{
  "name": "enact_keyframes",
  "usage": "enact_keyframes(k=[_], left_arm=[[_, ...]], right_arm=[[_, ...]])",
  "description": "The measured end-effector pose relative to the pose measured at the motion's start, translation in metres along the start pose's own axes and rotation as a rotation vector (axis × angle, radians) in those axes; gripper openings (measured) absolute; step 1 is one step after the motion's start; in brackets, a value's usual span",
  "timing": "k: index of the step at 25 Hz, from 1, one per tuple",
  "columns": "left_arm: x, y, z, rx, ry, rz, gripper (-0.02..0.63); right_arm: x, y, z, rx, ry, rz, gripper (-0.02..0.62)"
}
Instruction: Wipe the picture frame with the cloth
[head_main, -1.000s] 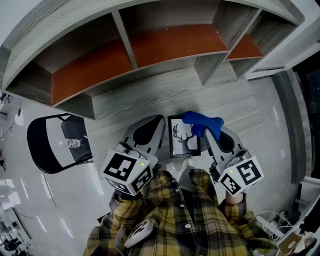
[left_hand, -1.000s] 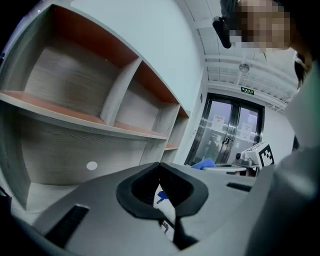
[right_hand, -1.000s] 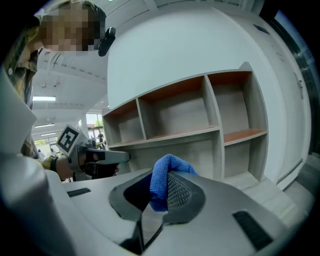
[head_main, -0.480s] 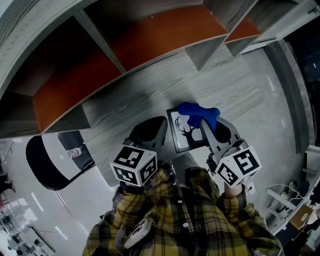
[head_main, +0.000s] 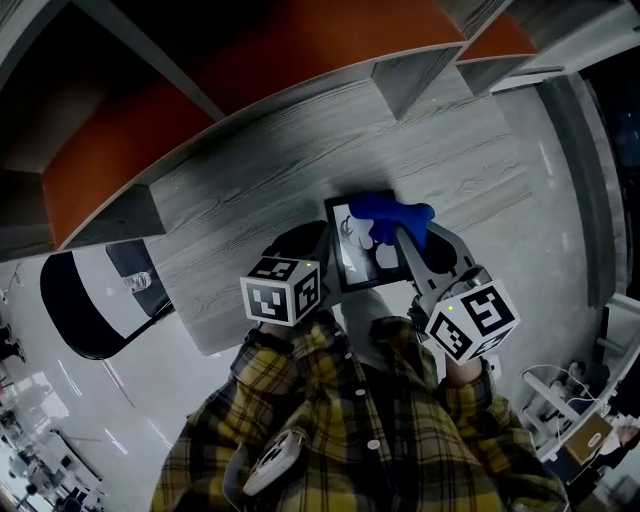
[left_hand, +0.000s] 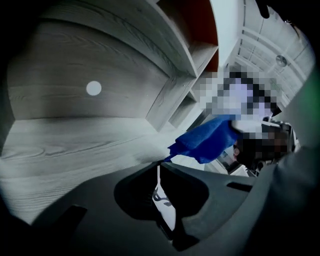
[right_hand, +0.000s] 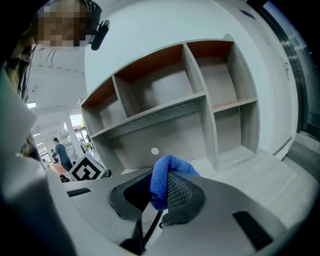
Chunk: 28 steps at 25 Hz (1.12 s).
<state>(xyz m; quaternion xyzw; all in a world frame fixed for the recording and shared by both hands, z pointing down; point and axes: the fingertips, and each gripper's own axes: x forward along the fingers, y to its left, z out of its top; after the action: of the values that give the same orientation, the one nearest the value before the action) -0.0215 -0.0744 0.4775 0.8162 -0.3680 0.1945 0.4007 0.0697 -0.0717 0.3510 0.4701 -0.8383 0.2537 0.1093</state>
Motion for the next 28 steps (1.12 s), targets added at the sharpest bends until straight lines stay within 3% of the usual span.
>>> enact_keyframes(k=[3,7,11,20,28], left_arm=[[0.013,0.008,-0.019,-0.047,0.043,0.027,0.013],[0.019,0.009,-0.037,-0.083,0.111,0.032,0.073],[0.023,0.017,-0.063,-0.075,0.173,0.036,0.109],[0.046,0.015,-0.099,-0.05,0.273,0.03,0.114],[0.045,0.012,-0.103,-0.111,0.259,-0.013,0.097]], right_arm=[[0.004,-0.005,-0.007,0.012,0.011,0.007,0.041],[0.006,-0.006,-0.011,0.023,0.015,0.014,0.041],[0.009,0.001,-0.016,0.038,0.021,0.023,0.041],[0.015,-0.013,-0.041,0.078,0.054,0.027,0.041],[0.02,-0.011,-0.052,0.078,0.079,0.041,0.041]])
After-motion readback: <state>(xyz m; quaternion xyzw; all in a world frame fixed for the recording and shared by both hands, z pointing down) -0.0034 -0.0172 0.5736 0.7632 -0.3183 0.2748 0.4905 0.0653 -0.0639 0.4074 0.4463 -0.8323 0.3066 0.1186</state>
